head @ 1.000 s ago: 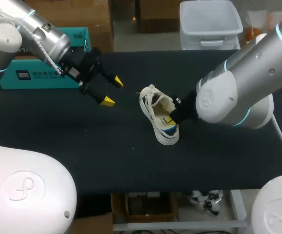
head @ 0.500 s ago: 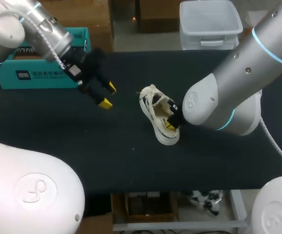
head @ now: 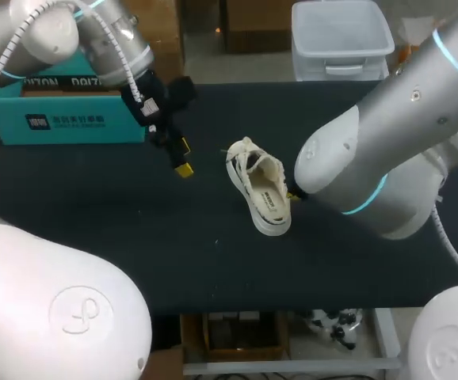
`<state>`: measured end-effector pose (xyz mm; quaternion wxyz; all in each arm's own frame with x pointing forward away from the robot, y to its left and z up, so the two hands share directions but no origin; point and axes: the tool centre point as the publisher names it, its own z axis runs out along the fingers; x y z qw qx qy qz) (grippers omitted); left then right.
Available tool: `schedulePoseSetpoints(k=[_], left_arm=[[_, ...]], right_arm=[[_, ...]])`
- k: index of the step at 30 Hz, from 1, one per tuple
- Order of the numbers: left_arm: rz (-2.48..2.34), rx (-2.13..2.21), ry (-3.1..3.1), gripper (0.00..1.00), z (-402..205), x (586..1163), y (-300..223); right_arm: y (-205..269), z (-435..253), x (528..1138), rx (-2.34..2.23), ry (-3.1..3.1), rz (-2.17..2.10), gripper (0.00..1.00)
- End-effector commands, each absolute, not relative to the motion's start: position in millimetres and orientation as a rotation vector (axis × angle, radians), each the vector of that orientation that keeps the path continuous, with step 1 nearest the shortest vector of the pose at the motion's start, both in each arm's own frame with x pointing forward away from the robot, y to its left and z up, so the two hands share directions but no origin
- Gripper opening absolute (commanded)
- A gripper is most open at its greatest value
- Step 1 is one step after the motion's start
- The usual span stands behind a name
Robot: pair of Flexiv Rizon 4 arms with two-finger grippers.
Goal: Open the shoe tongue, take the insole out of the shoe, put the insole back into the shoe, and pack the shoe into the shoebox
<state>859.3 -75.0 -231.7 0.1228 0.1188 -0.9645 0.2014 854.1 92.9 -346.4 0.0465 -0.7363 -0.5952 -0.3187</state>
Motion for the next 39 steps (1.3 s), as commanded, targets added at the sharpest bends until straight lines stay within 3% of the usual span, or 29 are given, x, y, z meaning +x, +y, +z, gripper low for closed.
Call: schedulePoseSetpoints(k=[1, 9, 10, 11, 12, 22, 39], left_arm=[[0.575, 0.631, -2.792, 1.0, -236.2, 859.5, -90.0], [0.35, 1.257, -2.835, 1.0, -262.4, 823.8, -104.3], [0.35, 1.257, -2.835, 1.0, -262.4, 823.8, -104.3], [0.35, 1.257, -2.835, 1.0, -262.4, 823.8, -104.3], [0.35, 1.257, -2.835, 1.0, -262.4, 823.8, -104.3], [0.35, 1.257, -2.835, 1.0, -262.4, 823.8, -104.3], [0.238, 1.961, -2.572, 1.0, -304.9, 841.2, -161.7]], right_arm=[[49.1, -317.4, 842.2, -2.019, -1.81, -1.064, 0.0], [18.4, -316.0, 849.4, -1.83, -1.872, -1.014, 0.0], [13.4, -316.1, 850.4, -1.784, -1.859, -0.974, 0.39], [10.1, -316.2, 851.1, -1.749, -1.844, -0.952, 0.89], [10.1, -316.2, 851.1, -1.749, -1.844, -0.952, 1.0], [10.1, -316.2, 851.1, -1.749, -1.844, -0.952, 1.0], [-5.8, -324.1, 883.9, -1.601, -2.315, -0.728, 1.0]])
